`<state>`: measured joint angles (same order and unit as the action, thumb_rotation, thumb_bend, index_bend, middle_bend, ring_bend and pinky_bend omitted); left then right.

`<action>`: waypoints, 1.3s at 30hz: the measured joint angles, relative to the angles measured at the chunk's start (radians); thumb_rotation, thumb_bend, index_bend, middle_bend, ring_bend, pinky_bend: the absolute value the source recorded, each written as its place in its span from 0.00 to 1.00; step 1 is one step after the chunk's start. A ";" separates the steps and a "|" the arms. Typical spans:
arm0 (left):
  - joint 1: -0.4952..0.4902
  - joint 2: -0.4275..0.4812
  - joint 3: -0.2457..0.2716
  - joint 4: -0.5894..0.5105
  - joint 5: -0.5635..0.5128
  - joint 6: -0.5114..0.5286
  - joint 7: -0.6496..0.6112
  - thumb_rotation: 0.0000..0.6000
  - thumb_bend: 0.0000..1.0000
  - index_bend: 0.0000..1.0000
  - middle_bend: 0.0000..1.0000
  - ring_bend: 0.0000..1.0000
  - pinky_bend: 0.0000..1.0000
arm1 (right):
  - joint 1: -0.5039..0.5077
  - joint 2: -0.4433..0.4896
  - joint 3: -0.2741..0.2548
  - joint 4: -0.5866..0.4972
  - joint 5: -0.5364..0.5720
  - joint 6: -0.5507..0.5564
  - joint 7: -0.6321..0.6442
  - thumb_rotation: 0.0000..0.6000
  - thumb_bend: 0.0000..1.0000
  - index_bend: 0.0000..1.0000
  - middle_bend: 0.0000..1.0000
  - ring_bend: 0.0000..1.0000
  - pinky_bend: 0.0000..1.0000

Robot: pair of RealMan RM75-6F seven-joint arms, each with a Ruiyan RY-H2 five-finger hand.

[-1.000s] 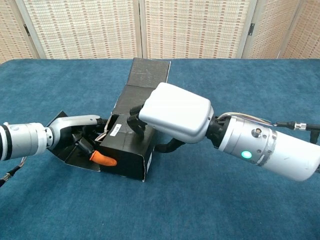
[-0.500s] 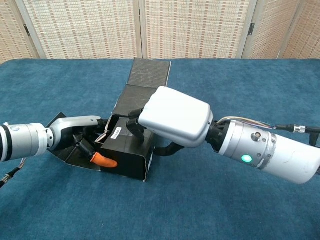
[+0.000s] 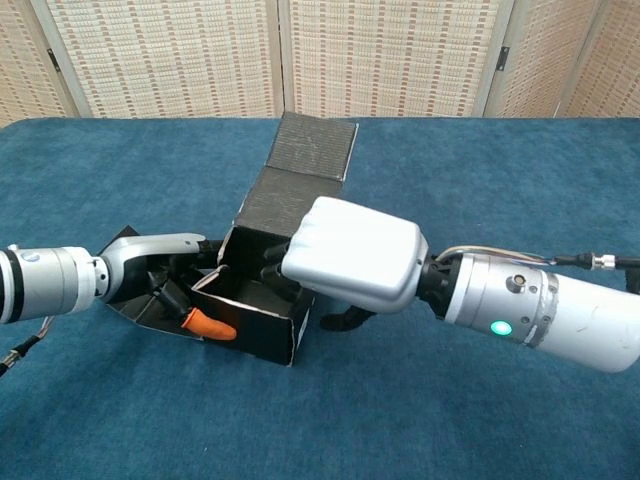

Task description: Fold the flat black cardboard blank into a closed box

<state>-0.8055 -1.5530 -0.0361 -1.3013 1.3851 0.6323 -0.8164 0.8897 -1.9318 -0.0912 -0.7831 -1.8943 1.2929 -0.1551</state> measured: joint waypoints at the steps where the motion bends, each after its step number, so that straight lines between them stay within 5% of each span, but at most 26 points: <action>1: 0.000 0.002 -0.001 -0.002 0.002 -0.002 -0.003 1.00 0.21 0.00 0.16 0.58 0.84 | 0.000 0.004 -0.001 -0.005 0.000 -0.002 -0.002 1.00 0.12 0.54 0.44 0.76 1.00; 7: 0.003 0.001 -0.007 -0.004 0.009 -0.002 -0.009 1.00 0.21 0.03 0.17 0.58 0.84 | 0.002 0.024 -0.007 -0.039 0.000 -0.027 -0.015 1.00 0.11 0.54 0.44 0.76 1.00; 14: 0.012 -0.008 -0.017 -0.005 -0.005 0.005 0.009 1.00 0.21 0.24 0.31 0.60 0.84 | 0.017 0.042 -0.003 -0.075 0.004 -0.062 -0.028 1.00 0.12 0.58 0.52 0.77 1.00; 19: 0.018 -0.015 -0.030 -0.006 -0.027 0.000 0.014 1.00 0.21 0.40 0.44 0.62 0.85 | 0.033 0.060 -0.001 -0.099 0.006 -0.097 -0.041 1.00 0.13 0.68 0.71 0.78 1.00; 27: 0.031 -0.026 -0.037 -0.001 -0.028 0.018 0.036 1.00 0.21 0.39 0.44 0.63 0.85 | 0.053 0.089 0.018 -0.156 0.025 -0.138 -0.044 1.00 0.14 0.96 1.00 0.81 1.00; 35: 0.052 -0.044 -0.042 0.017 -0.029 0.053 0.067 1.00 0.21 0.37 0.43 0.62 0.84 | 0.061 0.106 0.014 -0.155 0.015 -0.139 -0.044 1.00 0.17 1.00 1.00 0.82 1.00; 38: 0.058 -0.049 -0.044 0.025 -0.029 0.067 0.089 1.00 0.21 0.36 0.42 0.60 0.83 | 0.061 0.114 0.006 -0.139 -0.002 -0.126 -0.062 1.00 0.16 0.90 0.84 0.77 1.00; 39: 0.060 -0.052 -0.044 0.027 -0.030 0.072 0.099 1.00 0.21 0.36 0.41 0.58 0.82 | 0.061 0.118 0.003 -0.133 -0.006 -0.122 -0.066 1.00 0.15 0.79 0.72 0.75 1.00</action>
<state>-0.7457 -1.6047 -0.0806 -1.2738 1.3552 0.7047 -0.7177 0.9504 -1.8134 -0.0882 -0.9160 -1.9004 1.1705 -0.2207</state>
